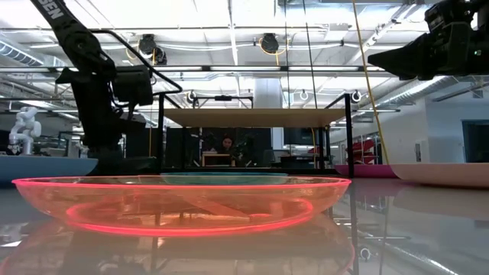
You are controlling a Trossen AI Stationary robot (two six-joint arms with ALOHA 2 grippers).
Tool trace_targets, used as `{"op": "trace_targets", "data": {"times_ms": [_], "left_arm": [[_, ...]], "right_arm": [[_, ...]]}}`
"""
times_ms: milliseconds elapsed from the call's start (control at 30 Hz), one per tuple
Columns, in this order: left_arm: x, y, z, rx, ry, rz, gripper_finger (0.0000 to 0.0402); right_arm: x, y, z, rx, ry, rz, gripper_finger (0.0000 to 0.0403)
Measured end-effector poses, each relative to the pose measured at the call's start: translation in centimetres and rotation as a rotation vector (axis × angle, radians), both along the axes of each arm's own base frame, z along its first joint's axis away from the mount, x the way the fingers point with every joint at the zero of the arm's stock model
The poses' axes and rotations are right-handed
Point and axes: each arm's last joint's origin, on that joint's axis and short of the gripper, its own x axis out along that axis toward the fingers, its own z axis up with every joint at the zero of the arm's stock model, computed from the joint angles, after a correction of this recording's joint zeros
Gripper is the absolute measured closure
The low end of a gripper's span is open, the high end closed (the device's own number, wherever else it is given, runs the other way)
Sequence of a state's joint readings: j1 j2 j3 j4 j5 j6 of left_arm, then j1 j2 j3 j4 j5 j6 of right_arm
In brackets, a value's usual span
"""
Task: Place and stack plates onto a shelf
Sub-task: Put the black plate on the shelf
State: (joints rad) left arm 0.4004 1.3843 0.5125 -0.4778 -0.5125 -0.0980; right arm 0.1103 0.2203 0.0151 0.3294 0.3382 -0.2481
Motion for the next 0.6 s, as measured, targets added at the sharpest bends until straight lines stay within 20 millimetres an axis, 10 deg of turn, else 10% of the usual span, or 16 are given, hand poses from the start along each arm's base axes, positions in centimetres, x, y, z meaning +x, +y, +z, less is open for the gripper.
{"op": "trace_targets", "data": {"times_ms": [600], "left_arm": [[-0.8, -0.6, 11.5, 0.226, -0.24, 0.08, 0.0385]], "right_arm": [[0.0, 0.0, 0.0, 0.0, 0.001, 0.0, 0.0353]]}}
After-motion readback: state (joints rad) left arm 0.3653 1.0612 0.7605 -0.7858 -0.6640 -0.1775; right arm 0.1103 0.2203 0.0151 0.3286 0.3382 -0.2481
